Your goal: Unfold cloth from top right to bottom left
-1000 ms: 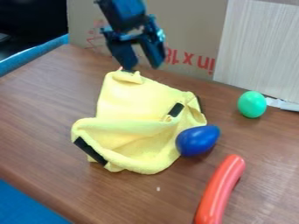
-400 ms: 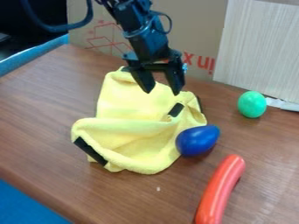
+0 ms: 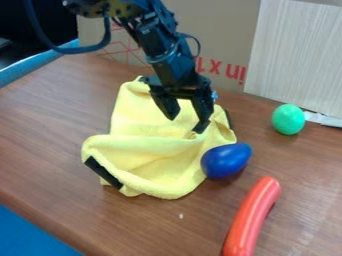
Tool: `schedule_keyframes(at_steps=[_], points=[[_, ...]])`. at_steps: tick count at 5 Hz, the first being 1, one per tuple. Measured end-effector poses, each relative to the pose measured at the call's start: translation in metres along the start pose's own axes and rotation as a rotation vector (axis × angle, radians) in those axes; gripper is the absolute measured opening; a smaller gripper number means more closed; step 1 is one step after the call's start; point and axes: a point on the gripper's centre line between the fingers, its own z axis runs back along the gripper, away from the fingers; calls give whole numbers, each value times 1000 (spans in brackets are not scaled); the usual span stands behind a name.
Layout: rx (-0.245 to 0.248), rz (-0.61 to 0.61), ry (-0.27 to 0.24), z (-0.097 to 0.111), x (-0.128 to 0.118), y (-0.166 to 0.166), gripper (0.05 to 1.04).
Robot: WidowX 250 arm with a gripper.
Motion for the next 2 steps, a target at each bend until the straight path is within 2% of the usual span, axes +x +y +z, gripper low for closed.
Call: schedule_keyframes(at_steps=[1,2], points=[[0,-10,-9,-2,0,1,1000],[2,-3,-5,-7,-1,2,955]])
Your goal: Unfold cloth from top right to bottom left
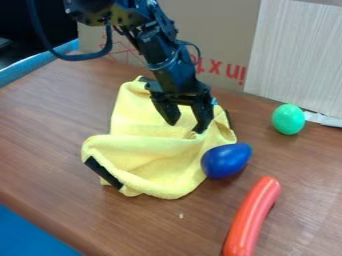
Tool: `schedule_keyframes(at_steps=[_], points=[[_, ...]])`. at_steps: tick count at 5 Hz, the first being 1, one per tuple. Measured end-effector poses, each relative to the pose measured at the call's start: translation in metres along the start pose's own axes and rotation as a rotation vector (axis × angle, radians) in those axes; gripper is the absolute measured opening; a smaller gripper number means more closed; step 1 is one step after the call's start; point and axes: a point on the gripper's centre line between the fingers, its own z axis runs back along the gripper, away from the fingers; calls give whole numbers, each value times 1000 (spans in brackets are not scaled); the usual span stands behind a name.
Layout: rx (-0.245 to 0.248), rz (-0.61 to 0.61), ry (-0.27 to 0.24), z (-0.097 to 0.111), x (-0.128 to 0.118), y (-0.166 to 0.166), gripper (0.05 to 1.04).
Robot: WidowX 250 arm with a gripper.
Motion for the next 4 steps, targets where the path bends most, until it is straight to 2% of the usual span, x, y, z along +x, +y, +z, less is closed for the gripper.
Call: schedule_keyframes(at_steps=[1,2,3,4], points=[[2,18,4,-5,0,1,703],[5,16,-1,-9,1,-1,371],[8,11,1,-14,1,-4,177],[10,9,-12,-14,3,-5,68]])
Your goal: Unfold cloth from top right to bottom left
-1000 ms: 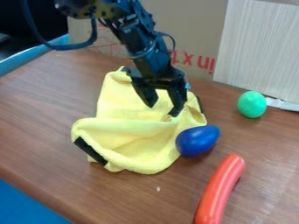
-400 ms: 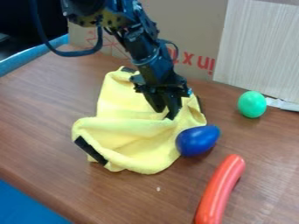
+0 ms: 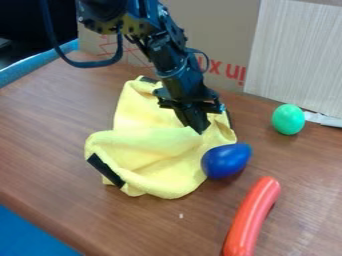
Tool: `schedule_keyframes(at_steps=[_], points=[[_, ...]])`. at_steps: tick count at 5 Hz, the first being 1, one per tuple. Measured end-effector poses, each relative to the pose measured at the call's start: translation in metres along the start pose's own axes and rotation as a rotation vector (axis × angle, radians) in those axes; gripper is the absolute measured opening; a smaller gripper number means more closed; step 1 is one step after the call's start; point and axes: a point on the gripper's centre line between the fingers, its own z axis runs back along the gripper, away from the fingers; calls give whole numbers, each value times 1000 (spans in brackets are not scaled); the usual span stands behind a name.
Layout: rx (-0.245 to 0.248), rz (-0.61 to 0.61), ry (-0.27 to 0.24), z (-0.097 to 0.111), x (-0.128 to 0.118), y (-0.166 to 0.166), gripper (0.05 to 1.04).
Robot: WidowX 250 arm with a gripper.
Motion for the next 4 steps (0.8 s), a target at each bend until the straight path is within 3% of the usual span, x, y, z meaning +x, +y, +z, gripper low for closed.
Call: schedule_keyframes(at_steps=[2,3,4], points=[[-32,18,5,-1,-1,-6,52],[-90,14,9,12,-1,-10,52],[-136,34,-33,36,3,4,52]])
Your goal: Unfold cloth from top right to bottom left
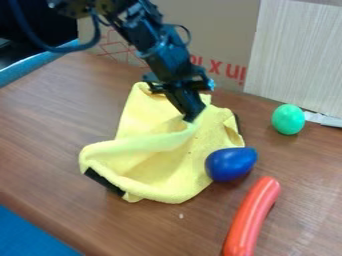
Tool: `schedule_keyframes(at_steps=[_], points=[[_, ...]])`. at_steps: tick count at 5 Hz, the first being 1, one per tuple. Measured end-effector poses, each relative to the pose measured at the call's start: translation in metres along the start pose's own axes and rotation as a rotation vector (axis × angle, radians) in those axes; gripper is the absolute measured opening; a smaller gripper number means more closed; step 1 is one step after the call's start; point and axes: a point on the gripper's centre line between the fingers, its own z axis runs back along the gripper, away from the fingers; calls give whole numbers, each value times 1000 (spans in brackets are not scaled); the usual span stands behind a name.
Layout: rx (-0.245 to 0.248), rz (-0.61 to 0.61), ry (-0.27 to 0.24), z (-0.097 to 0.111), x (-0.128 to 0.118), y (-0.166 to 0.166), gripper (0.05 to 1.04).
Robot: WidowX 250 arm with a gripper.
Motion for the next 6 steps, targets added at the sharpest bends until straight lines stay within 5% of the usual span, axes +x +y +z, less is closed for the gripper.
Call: schedule_keyframes(at_steps=[1,4,6], points=[[-38,-12,-15,19,-1,11,51],[-82,-19,54,63,-32,71,51],[20,10,95,89,-55,111,51]])
